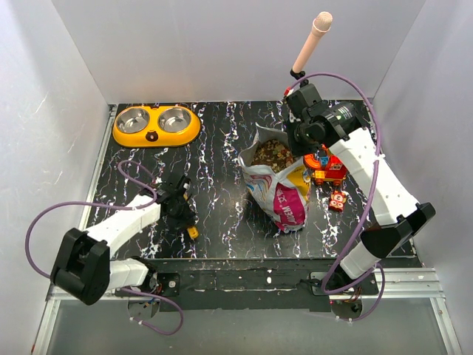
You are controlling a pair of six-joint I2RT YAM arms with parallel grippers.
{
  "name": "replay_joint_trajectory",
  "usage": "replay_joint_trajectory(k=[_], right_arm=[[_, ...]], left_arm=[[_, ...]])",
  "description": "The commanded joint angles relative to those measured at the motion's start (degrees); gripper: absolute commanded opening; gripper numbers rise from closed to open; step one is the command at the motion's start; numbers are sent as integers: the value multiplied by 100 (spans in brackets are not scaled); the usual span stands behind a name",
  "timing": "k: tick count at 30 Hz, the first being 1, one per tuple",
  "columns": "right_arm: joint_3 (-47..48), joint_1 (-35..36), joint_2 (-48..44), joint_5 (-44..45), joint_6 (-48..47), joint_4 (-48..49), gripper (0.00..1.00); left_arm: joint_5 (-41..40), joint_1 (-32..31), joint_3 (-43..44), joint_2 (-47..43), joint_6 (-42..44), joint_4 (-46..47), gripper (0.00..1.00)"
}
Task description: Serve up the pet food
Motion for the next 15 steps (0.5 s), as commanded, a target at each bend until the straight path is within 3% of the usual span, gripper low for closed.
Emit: replay_joint_trajectory(k=[1, 7, 12, 15], right_arm=[[118, 26, -697, -250, -48, 230, 1], [21, 18, -794, -576, 49, 248, 1], [29, 18, -847, -681, 41, 133, 1], [-23, 18, -865, -752, 14, 116, 1]], left_arm=[[2054, 4, -251, -606, 1548, 2439, 0], [3593, 188, -1024, -441, 1270, 5427, 0], [4535, 549, -2175, 867, -65, 8773, 0], [4852, 602, -2370, 1816, -313, 9938, 0]])
